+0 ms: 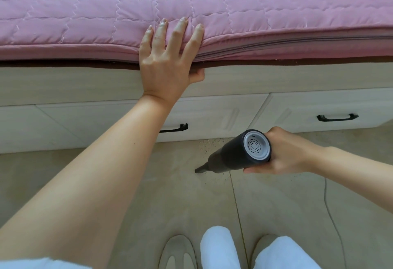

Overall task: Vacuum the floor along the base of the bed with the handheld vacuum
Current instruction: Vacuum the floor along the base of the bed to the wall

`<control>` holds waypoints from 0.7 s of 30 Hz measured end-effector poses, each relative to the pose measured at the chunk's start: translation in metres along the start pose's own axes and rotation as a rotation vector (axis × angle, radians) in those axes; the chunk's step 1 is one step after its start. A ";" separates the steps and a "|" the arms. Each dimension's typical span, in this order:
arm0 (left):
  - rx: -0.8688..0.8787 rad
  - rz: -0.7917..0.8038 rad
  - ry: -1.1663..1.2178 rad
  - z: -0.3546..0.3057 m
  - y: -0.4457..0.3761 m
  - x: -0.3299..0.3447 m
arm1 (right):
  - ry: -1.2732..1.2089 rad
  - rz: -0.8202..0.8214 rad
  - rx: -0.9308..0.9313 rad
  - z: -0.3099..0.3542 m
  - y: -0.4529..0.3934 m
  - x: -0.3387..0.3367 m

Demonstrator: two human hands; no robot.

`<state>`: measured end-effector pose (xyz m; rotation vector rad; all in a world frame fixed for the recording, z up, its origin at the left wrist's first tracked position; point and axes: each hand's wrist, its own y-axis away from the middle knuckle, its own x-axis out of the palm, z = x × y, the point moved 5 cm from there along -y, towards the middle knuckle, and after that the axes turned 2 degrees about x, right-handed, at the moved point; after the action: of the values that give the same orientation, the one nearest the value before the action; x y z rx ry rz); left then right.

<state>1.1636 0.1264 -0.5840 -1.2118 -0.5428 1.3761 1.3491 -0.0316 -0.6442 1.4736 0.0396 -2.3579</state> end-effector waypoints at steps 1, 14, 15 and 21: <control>0.000 0.002 0.000 0.000 0.000 0.000 | -0.001 -0.001 0.002 0.000 0.001 -0.001; -0.019 0.006 0.013 0.000 0.002 0.002 | -0.016 -0.056 -0.017 -0.008 0.014 0.004; -0.018 0.007 0.011 0.000 0.002 0.001 | -0.035 -0.048 -0.016 -0.008 0.016 0.003; -0.018 0.007 0.013 0.001 0.001 0.000 | -0.131 0.023 -0.007 -0.009 0.023 -0.002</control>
<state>1.1627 0.1264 -0.5844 -1.2380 -0.5432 1.3710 1.3648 -0.0508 -0.6431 1.3056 -0.0022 -2.4272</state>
